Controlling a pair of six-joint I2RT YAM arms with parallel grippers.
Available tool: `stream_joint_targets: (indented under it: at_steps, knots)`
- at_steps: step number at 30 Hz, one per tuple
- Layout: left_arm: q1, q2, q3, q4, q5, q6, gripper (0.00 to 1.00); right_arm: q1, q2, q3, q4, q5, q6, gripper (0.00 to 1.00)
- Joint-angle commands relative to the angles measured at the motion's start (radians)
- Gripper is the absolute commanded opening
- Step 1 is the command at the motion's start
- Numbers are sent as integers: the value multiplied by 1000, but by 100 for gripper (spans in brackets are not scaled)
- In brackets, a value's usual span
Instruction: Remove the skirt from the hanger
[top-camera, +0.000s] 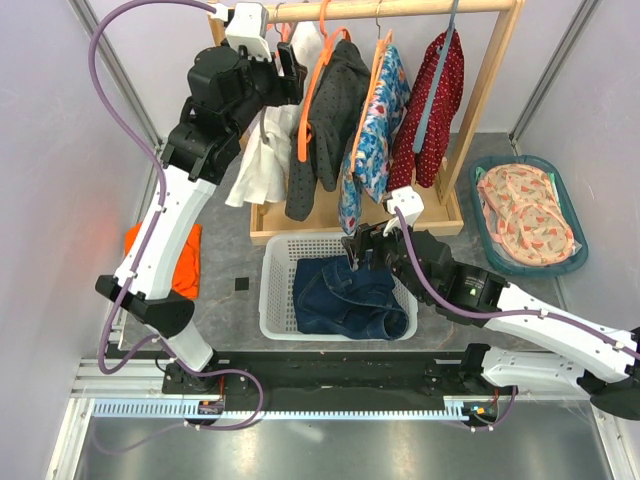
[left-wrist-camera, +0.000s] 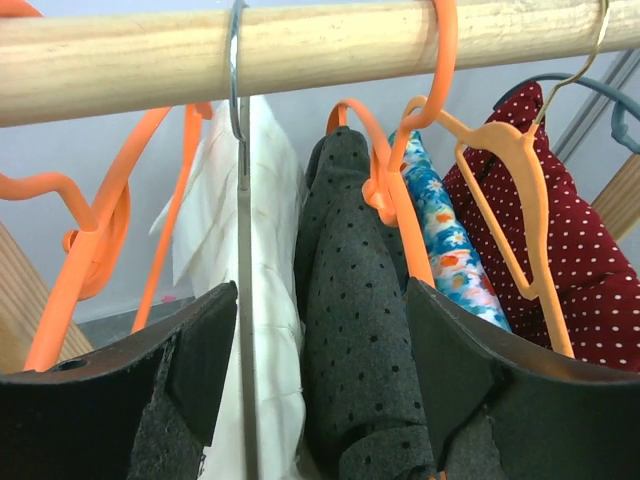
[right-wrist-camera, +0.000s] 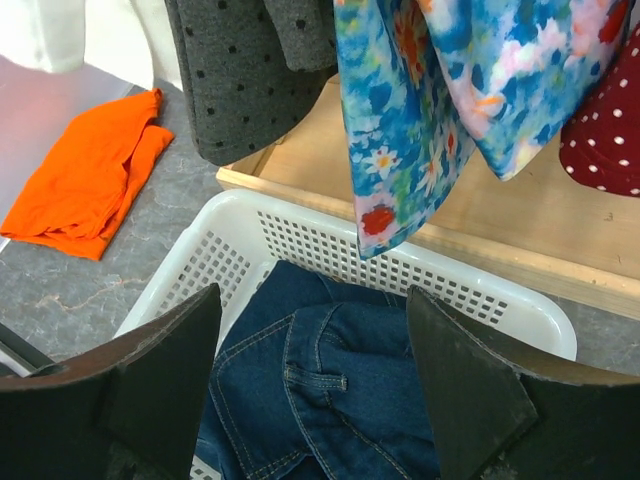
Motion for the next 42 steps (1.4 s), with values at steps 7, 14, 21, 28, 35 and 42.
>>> stream_joint_targets:
  at_steps: [7, 14, 21, 28, 35, 42]
  knots:
    - [11, -17, -6, 46, 12, 26, 73, -2, -28, -17, 1, 18, 15, 81]
    - [12, 3, -71, 41, 23, 18, 67, 0, -31, -2, -7, 38, -2, 81]
    - [14, 20, -72, 32, 32, 27, 46, -2, -27, 4, -7, 53, -8, 80]
    - [21, 23, -36, 23, 35, 27, 7, -2, -28, 4, -2, 61, -8, 77]
    - [27, 38, 119, 26, 48, 44, 2, -2, -38, -13, 4, 54, 1, 76]
    - [27, 2, 233, 18, 54, 76, 2, -2, -48, -11, 16, 50, 4, 75]
